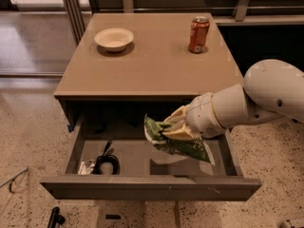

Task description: Pick green jalapeno chip bag from top drawer and place on counter

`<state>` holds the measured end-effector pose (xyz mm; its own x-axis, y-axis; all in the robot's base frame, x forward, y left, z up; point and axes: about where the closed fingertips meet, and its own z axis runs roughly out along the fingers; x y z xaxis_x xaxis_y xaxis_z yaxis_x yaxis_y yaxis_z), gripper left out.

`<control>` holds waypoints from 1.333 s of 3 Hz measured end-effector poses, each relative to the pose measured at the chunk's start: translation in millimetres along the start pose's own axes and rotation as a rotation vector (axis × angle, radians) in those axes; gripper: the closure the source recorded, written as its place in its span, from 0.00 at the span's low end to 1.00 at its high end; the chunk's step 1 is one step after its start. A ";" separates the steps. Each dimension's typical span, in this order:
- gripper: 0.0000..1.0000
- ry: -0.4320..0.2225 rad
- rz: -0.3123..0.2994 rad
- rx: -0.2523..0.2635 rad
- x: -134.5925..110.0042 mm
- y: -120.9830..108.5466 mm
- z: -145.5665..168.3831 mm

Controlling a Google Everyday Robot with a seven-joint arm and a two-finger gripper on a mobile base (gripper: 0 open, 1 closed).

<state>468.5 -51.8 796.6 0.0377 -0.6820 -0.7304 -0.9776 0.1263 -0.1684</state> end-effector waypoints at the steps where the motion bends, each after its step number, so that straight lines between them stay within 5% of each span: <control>1: 1.00 0.000 0.000 0.000 0.0 0.0 0.0; 2: 1.00 -0.007 -0.015 0.032 -15.3 -6.7 -18.8; 3: 1.00 -0.017 -0.102 0.102 -70.6 -27.9 -60.4; 4: 1.00 -0.017 -0.103 0.102 -70.6 -28.1 -60.4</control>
Offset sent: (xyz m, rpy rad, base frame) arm 0.0067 -0.0142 0.0611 0.0158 -0.0814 -0.0381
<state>480.8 -50.7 892.8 0.1406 -0.6829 -0.7168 -0.9423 0.1298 -0.3085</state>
